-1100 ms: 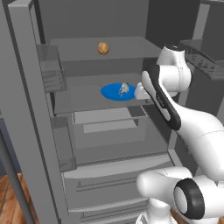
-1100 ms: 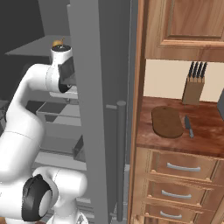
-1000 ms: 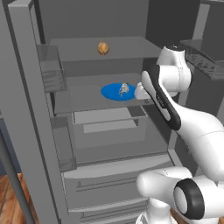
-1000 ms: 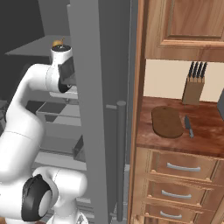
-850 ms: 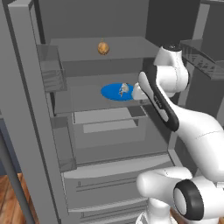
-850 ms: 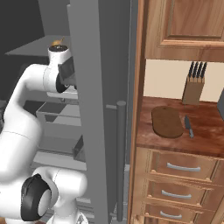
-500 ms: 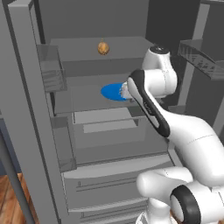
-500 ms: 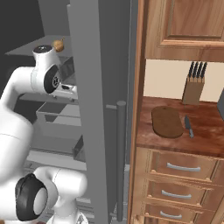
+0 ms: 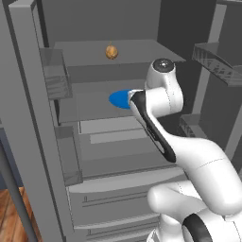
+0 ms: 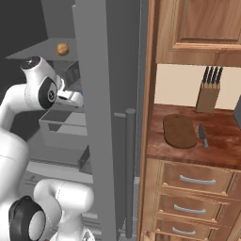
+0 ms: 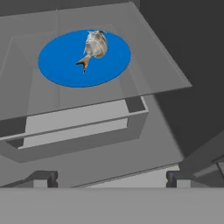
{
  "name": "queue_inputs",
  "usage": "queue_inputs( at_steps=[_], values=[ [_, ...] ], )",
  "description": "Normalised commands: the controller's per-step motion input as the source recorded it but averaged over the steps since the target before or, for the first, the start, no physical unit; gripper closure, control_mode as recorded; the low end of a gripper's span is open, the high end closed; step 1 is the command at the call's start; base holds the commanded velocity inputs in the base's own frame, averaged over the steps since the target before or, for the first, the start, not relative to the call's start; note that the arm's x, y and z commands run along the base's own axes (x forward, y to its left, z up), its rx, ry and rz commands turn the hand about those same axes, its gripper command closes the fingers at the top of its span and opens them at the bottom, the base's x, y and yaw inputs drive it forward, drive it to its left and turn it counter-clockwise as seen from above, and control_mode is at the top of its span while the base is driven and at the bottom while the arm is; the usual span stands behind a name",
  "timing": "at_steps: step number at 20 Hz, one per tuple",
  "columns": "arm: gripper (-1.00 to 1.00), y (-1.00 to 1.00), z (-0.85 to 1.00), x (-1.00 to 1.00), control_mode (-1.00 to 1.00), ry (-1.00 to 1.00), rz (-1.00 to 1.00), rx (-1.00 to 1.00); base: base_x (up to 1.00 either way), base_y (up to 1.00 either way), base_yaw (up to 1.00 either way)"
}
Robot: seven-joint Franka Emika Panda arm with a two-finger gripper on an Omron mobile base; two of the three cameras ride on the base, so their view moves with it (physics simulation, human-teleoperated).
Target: Retrieve the fish from the fridge and place it on the cutting board.
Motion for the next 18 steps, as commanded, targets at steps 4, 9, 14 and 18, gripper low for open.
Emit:
queue_inputs(
  at_steps=[4,9,14,18],
  values=[
    [-1.00,0.00,-0.13,0.10,-1.00,-0.16,0.00,0.00,0.00,0.00,0.00],
    [-1.00,0.00,-0.13,0.25,-1.00,-0.01,0.00,-0.01,0.00,0.00,0.00],
    [-1.00,0.00,-0.21,0.40,-1.00,0.00,0.00,-0.04,0.00,0.00,0.00],
    [-1.00,0.00,-0.22,0.52,-1.00,0.00,0.00,-0.04,0.00,0.00,0.00]
  ],
)
